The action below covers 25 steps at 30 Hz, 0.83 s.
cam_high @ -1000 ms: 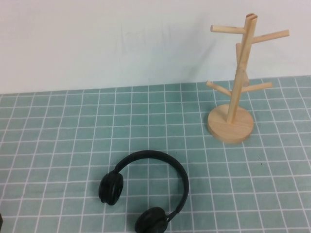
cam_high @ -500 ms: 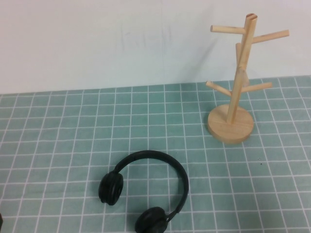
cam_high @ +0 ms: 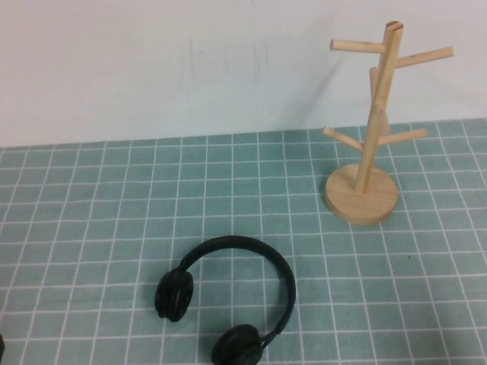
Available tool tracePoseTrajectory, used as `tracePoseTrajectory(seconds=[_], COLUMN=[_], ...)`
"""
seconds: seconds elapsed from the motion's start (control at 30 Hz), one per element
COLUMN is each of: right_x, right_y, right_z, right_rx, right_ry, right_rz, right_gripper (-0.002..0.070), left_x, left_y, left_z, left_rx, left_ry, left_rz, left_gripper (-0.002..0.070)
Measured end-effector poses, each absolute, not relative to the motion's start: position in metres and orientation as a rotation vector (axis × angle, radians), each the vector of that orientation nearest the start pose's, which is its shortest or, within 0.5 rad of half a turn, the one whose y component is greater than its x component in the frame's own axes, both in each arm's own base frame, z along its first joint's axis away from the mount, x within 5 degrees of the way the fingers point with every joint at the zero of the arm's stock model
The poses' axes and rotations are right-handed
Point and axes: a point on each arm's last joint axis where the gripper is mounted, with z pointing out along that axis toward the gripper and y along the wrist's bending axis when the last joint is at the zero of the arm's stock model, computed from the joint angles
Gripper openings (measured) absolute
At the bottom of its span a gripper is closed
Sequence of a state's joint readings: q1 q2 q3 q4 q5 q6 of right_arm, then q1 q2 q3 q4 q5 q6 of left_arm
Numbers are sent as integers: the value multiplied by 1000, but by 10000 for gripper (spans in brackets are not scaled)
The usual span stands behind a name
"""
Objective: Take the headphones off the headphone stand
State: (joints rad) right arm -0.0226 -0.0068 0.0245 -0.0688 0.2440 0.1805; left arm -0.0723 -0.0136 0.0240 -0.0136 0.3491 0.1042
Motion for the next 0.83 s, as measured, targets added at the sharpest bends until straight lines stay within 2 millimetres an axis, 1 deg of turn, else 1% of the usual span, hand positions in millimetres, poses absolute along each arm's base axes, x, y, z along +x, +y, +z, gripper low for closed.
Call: tracePoseTrajectory(seconds=[0.13,0.2,0.83], right_x=[53,53,53], right_y=[-3,-4,-4], right_z=[174,171,171], right_rx=[143,145,145], right_ry=[1846,1870,1873], right_rz=[41,37,36], right_gripper=[-6,-6,-6], left_x=[53,53,53], left_y=[-4,-4,-4], left_z=[174,174,174], left_rx=[154,154,154], left_ry=[1837,1837,1837], left_rz=[9,9,9], left_gripper=[0,0,0])
